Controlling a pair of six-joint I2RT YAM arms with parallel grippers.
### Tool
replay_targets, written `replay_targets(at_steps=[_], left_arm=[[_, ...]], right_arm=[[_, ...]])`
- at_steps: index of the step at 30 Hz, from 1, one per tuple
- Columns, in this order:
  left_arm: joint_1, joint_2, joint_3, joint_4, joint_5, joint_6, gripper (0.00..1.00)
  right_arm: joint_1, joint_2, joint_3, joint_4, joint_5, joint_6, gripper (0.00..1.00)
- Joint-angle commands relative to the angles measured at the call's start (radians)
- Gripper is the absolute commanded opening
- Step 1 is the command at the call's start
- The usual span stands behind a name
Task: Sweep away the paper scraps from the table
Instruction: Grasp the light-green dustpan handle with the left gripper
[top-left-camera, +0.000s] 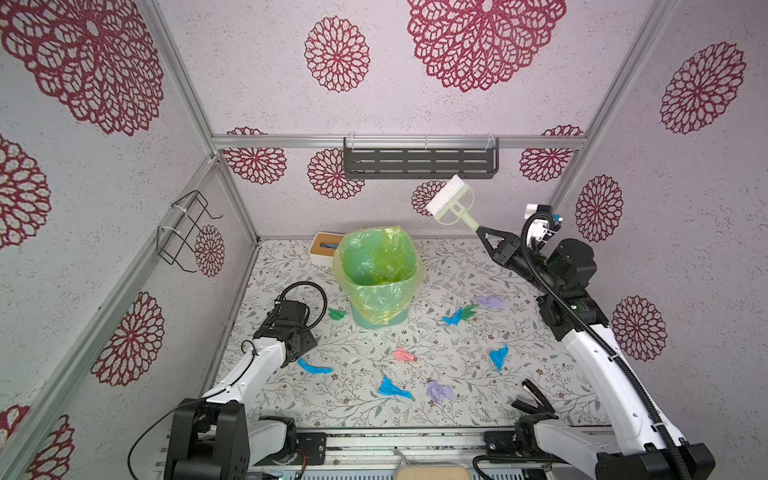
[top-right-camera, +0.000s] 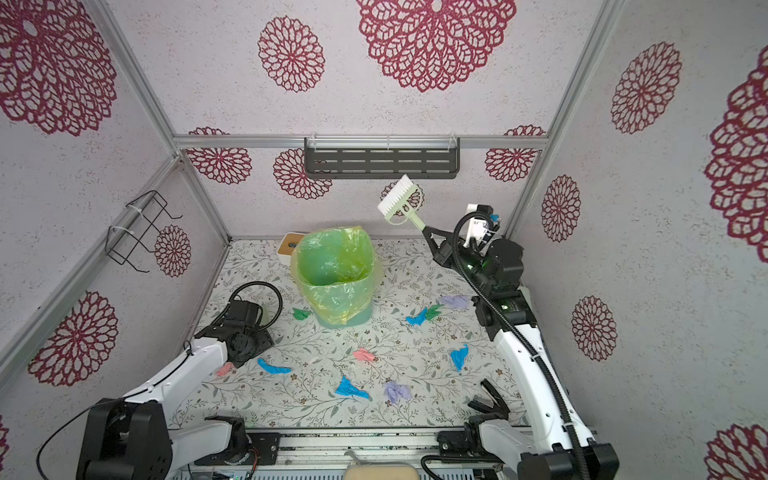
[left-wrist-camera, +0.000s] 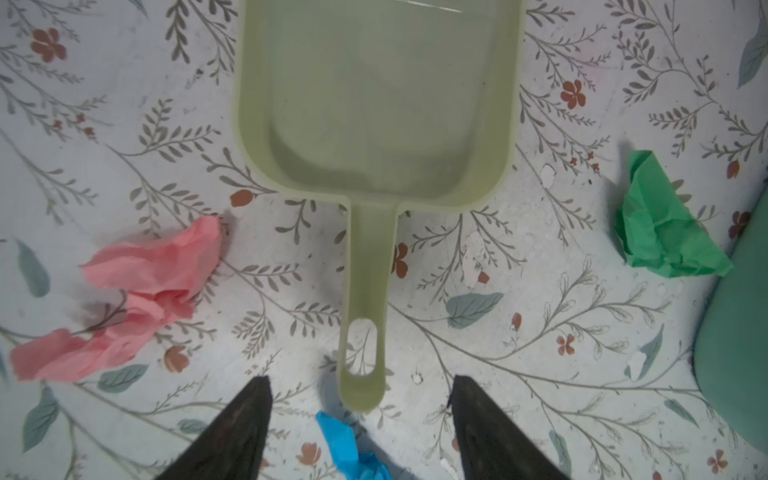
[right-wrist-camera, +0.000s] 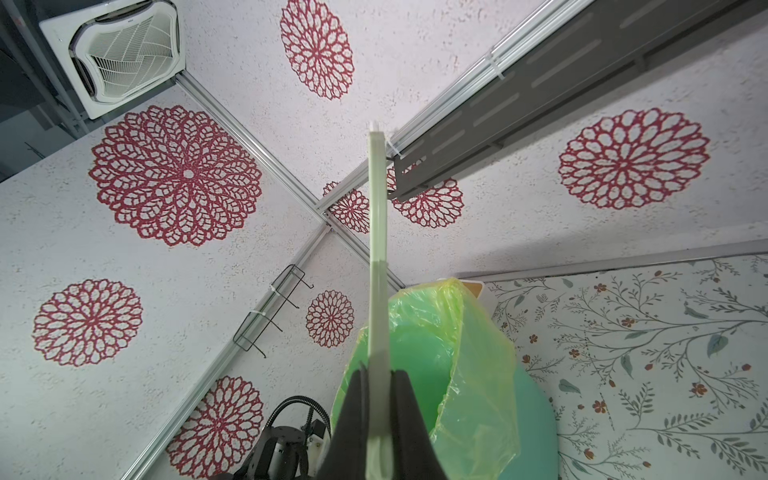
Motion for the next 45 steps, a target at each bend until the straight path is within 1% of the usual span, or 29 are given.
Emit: replay_targets(at_steps=[1,4,8,16,21,26,31,37,43,45], left_arm=[[0.006,0.052,0.018,0.110,-0.007,0.051,0.65],[0.007,0.099,0.026,0.120,-0.023,0.069,0.58],[0.012,0.106,0.021,0.140,-0.056,0.084,0.54],[0.020,0.126,0.005,0.179,-0.057,0.075,0.45],[0.021,0.139,0.003,0.179,-0.070,0.065,0.44],[0.023,0.173,0.024,0.168,-0.052,0.064,0.44],[0.022,0.167,0.032,0.196,-0.017,0.041,0.44],[0.022,0.167,0.027,0.214,-0.006,0.013,0.44],[0.009,0.190,0.025,0.216,-0.013,-0.012,0.42],[0.004,0.195,0.030,0.197,-0.032,-0.023,0.42]], right_arm=[[-0.014,-0.041,0.008,0.028,-0.018,-0.020,0.00],[-0.023,-0.053,0.006,0.018,-0.022,-0.021,0.00],[-0.030,-0.064,0.001,0.013,-0.022,-0.020,0.00],[-0.035,-0.058,0.000,0.029,-0.027,-0.007,0.00],[-0.036,-0.057,0.005,0.033,-0.028,-0.005,0.00],[-0.035,-0.060,0.002,0.036,-0.030,-0.003,0.00],[-0.036,-0.065,-0.001,0.035,-0.027,-0.003,0.00],[-0.037,-0.066,0.000,0.029,-0.027,-0.007,0.00],[-0.038,-0.060,0.001,0.035,-0.031,-0.006,0.00],[-0.039,-0.060,0.001,0.035,-0.034,-0.006,0.00]])
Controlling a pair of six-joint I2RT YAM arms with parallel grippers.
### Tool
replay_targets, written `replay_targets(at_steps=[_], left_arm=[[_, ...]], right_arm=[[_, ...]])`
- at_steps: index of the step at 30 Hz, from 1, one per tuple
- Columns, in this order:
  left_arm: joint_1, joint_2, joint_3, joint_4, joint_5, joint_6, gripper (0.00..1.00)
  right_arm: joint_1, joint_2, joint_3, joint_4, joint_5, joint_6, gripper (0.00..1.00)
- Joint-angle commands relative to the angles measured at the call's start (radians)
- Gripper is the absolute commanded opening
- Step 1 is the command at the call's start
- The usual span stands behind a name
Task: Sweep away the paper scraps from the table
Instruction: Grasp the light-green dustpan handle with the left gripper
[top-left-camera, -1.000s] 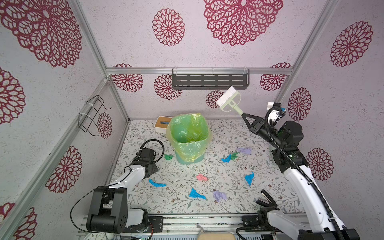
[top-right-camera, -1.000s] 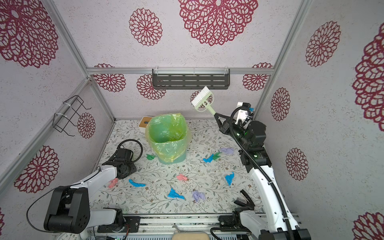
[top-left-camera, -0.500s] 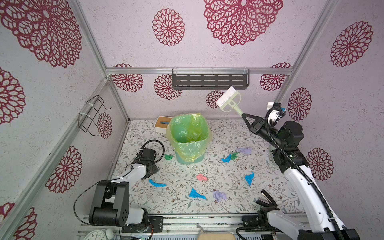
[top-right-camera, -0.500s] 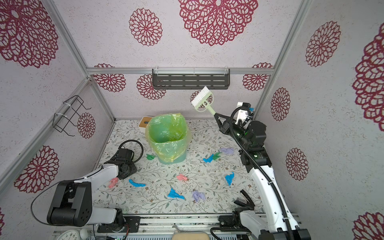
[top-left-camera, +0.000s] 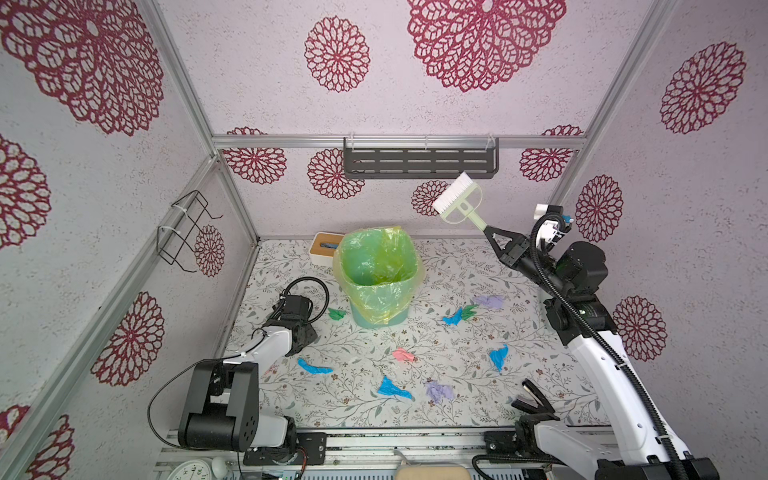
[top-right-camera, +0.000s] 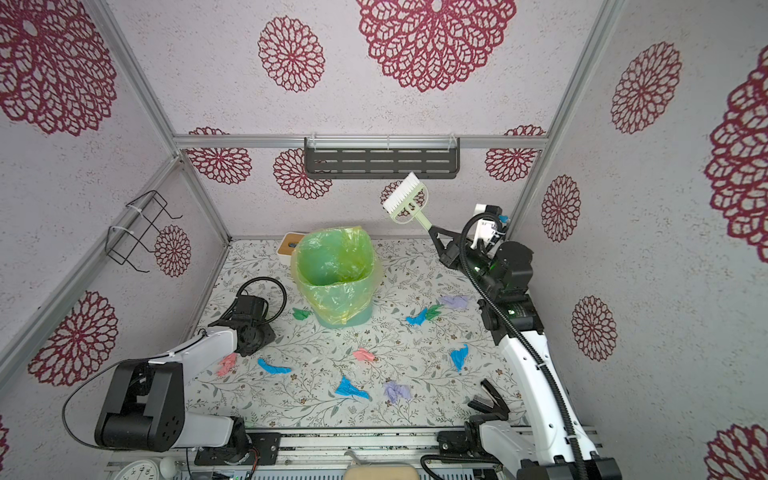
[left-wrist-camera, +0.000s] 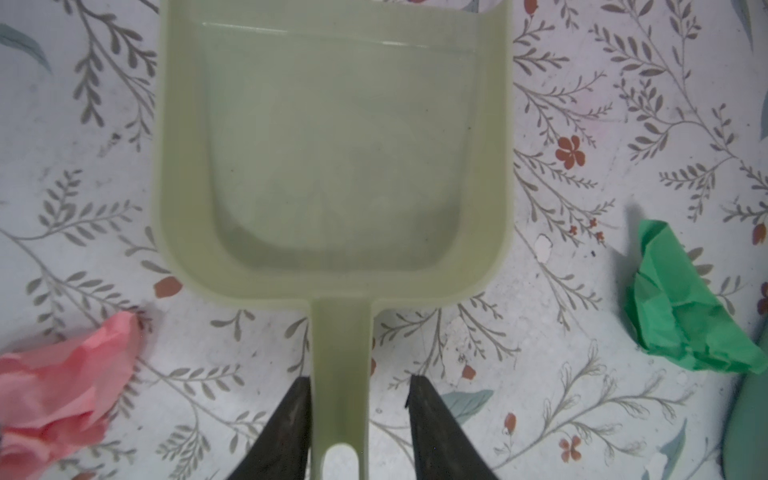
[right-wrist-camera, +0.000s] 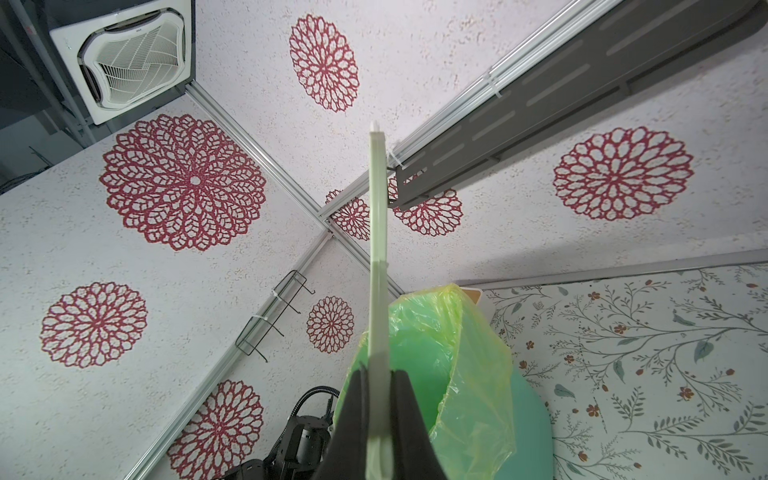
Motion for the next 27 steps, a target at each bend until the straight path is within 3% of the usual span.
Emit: replay_targets(at_steps=[1,27], left_arm=[[-0.008,0.016,0.018,-0.007,-0.024,-0.031,0.42],[-0.050,0.026,-0.015,0.029,-0.087,-0.060,0.37]], right_arm=[[-0.007,-0.021,0.000,0.052,-0.016,-0.008,0.00],[-0.018,-0.023,0.013,0.047,-0.029,-0.006,0.00]])
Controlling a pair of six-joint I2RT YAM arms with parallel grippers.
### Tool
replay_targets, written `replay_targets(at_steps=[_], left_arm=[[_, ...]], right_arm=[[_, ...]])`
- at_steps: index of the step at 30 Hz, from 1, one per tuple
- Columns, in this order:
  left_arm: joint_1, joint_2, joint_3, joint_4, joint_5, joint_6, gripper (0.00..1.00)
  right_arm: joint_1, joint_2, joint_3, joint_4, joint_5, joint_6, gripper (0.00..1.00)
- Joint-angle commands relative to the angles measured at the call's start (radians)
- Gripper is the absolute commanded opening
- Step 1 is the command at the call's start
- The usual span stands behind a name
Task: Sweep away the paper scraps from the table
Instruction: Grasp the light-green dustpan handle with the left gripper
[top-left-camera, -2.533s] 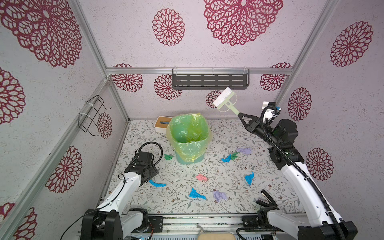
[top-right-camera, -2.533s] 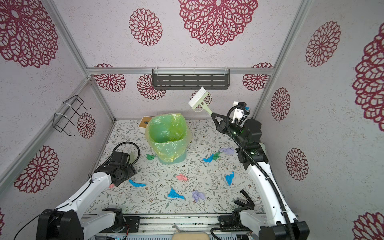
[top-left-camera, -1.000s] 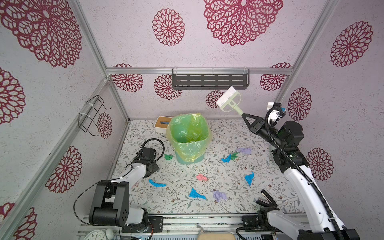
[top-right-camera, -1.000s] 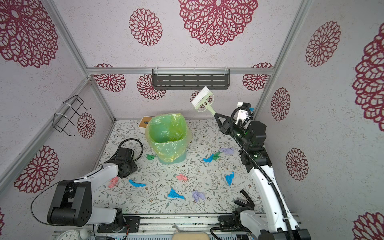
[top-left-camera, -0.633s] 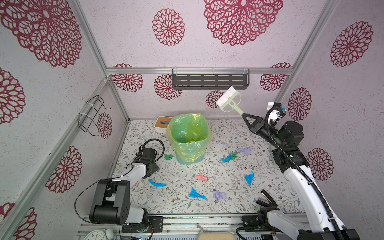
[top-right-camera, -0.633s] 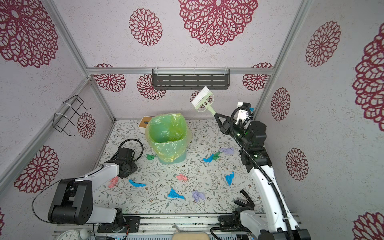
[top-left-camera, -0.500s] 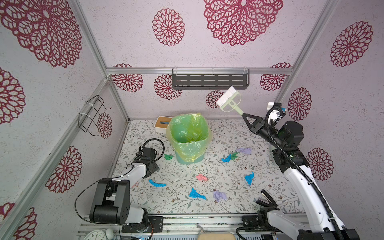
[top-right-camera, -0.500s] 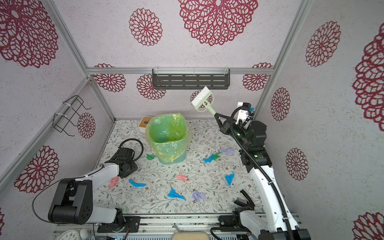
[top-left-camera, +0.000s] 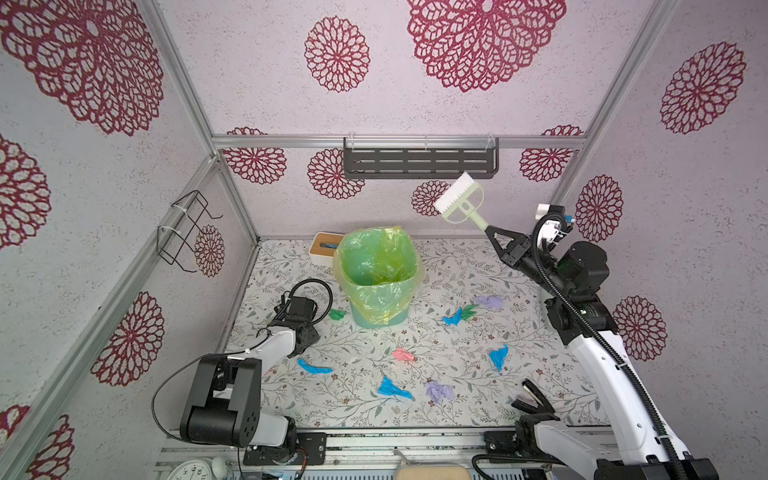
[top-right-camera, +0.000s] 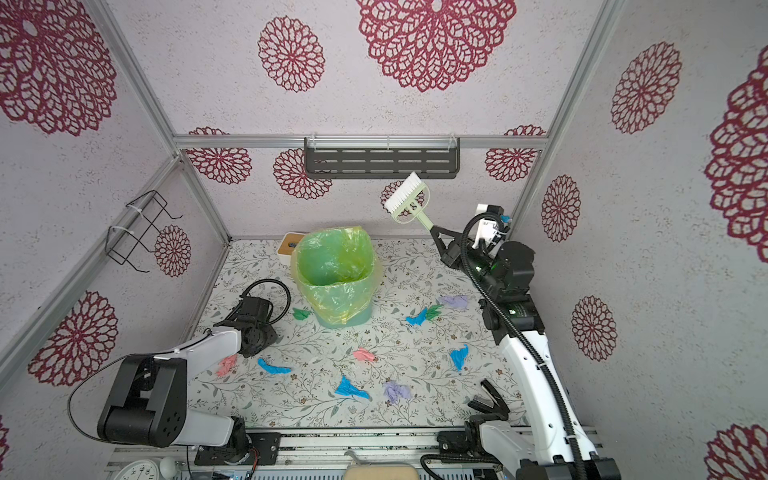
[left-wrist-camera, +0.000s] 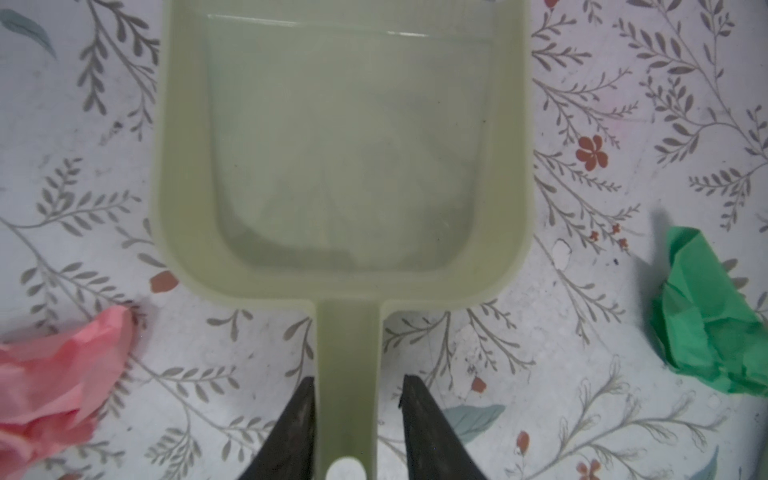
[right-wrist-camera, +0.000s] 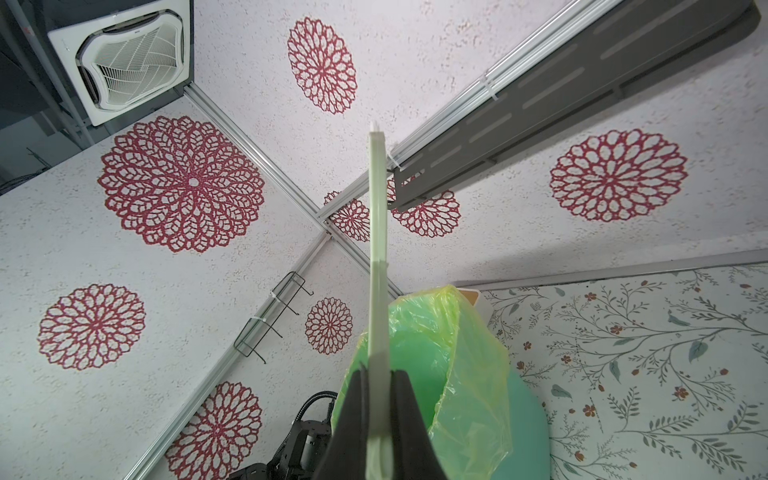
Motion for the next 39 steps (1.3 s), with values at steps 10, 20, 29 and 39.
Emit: replay_targets(at_steps=[10,20,29,39], left_arm=[[-0.022,0.006,0.004,-0.041,-0.015,-0.045,0.35],[-0.025,0.013,0.006,-0.017,-0.040,-0.034,0.32],[-0.025,0.008,-0.002,-0.004,-0.043,-0.027,0.28],[-0.026,0.006,-0.003,-0.004,-0.044,-0.027,0.19]], right_arm=[[-0.006,-0.019,0.027,0.042,-0.023,-0.009,0.00],[-0.007,-0.013,0.034,0.045,-0.026,-0.004,0.00],[-0.007,-0.017,0.025,0.045,-0.023,-0.001,0.00],[-0.006,-0.028,0.017,0.042,-0.020,-0.001,0.00]])
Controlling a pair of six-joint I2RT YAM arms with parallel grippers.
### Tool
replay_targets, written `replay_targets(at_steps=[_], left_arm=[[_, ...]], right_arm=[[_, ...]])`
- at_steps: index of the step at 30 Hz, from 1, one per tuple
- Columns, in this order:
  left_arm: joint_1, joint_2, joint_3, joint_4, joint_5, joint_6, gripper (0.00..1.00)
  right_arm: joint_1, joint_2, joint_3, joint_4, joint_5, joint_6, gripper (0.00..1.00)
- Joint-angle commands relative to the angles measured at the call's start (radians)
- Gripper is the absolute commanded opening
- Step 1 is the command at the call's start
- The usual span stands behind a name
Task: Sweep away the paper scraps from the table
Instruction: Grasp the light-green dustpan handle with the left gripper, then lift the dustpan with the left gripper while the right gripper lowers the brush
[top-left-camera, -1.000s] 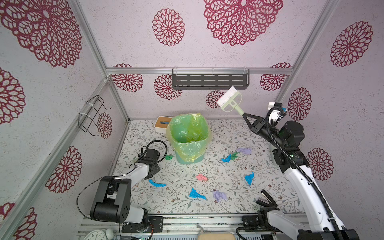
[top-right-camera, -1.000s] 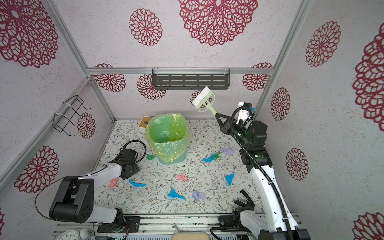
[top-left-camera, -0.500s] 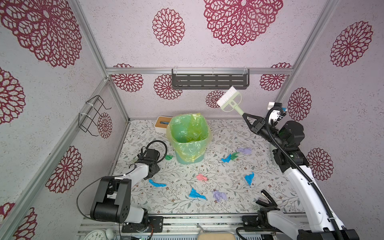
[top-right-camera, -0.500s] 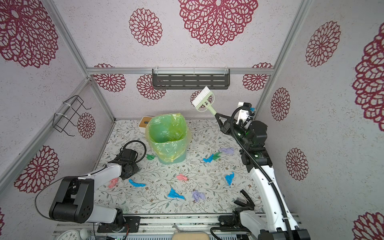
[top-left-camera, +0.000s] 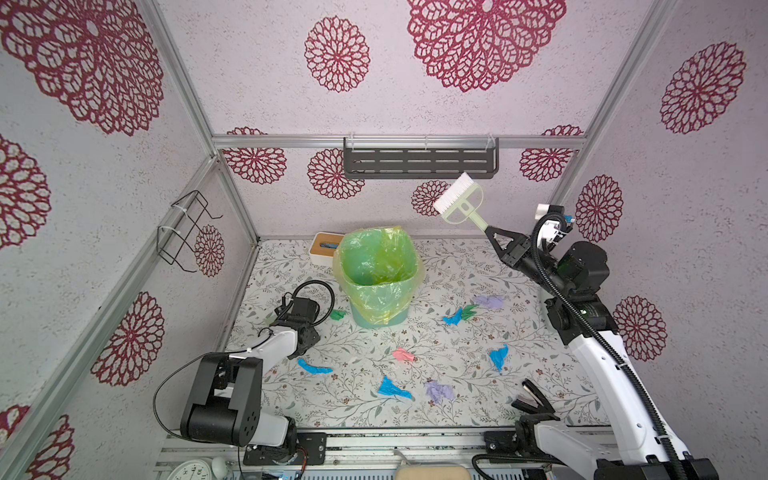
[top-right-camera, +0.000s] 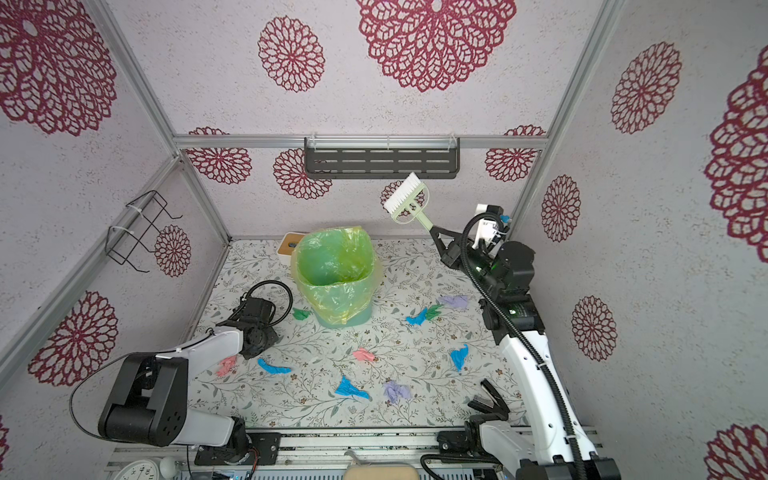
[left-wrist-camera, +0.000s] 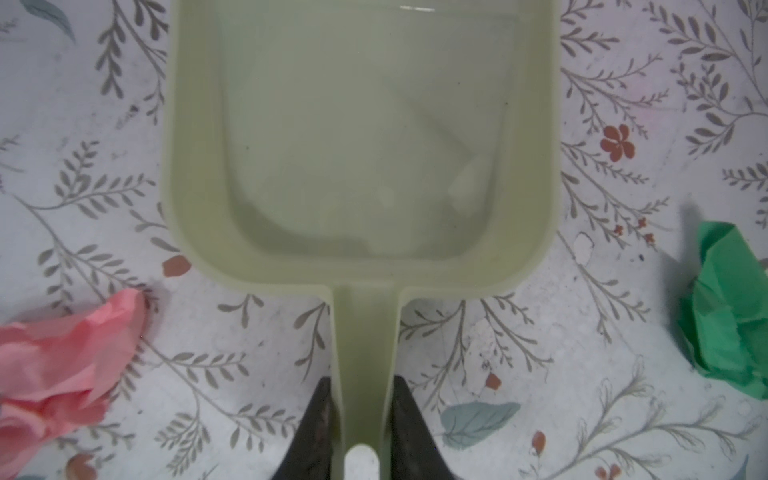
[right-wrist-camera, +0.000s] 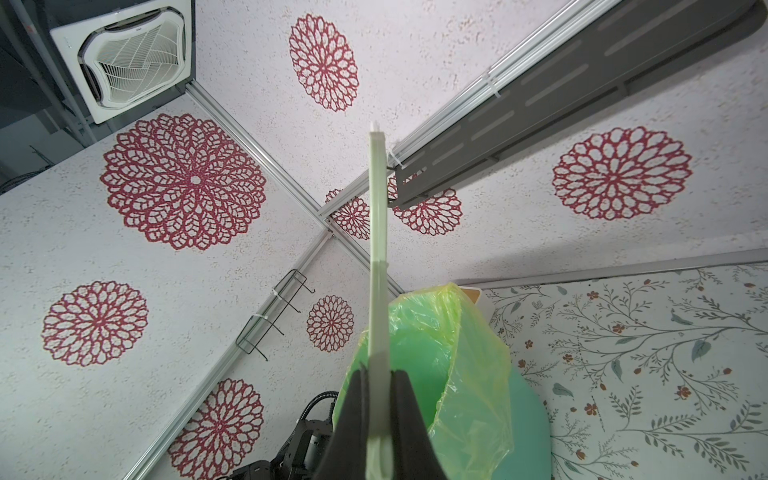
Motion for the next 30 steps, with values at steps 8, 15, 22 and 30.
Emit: replay_targets(at_steps=[8,15,22,30], left_arm=[[-0.007,-0.007,-0.008,0.020,-0.017,-0.003,0.15],[-0.006,-0.063,0.004,-0.018,-0.039,-0.001,0.14],[-0.007,-0.160,0.053,-0.112,-0.065,0.018,0.13],[-0.001,-0.313,0.183,-0.270,-0.102,0.067,0.13]], right_arm=[[-0.004,-0.035,0.011,0.037,-0.006,-0.004,0.00],[-0.005,-0.036,0.009,0.026,-0.002,-0.011,0.00],[-0.006,-0.036,0.006,0.026,0.000,-0.013,0.00],[-0.006,-0.033,0.007,-0.021,0.010,-0.049,0.00]])
